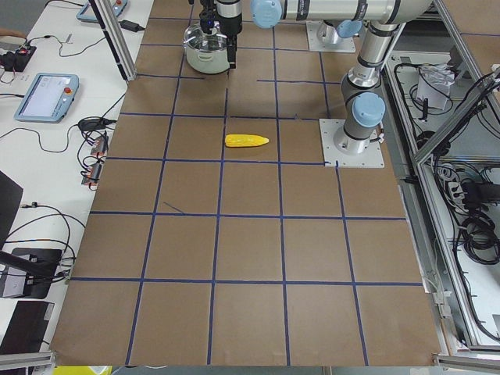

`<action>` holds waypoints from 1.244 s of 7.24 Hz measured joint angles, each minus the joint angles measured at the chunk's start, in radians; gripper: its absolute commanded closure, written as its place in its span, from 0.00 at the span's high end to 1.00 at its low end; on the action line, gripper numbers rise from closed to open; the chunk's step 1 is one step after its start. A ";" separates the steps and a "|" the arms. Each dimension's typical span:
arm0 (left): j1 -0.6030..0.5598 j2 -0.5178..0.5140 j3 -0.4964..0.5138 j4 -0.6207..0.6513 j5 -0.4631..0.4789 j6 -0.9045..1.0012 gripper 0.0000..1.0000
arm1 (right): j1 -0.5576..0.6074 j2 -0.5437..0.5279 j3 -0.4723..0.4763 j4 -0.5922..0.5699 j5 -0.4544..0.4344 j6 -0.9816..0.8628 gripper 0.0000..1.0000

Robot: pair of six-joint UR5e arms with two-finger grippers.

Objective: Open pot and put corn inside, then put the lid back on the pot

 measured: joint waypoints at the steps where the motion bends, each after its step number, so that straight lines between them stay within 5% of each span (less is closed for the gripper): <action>1: 0.000 -0.002 0.000 0.000 -0.002 0.000 1.00 | -0.001 -0.001 -0.002 0.004 -0.001 -0.001 0.51; 5: 0.003 -0.005 0.008 0.001 -0.003 0.000 1.00 | -0.007 -0.007 -0.011 0.047 -0.001 -0.009 0.36; 9: 0.014 -0.010 0.000 0.003 -0.003 0.006 1.00 | -0.023 -0.094 -0.165 0.369 0.001 -0.024 0.31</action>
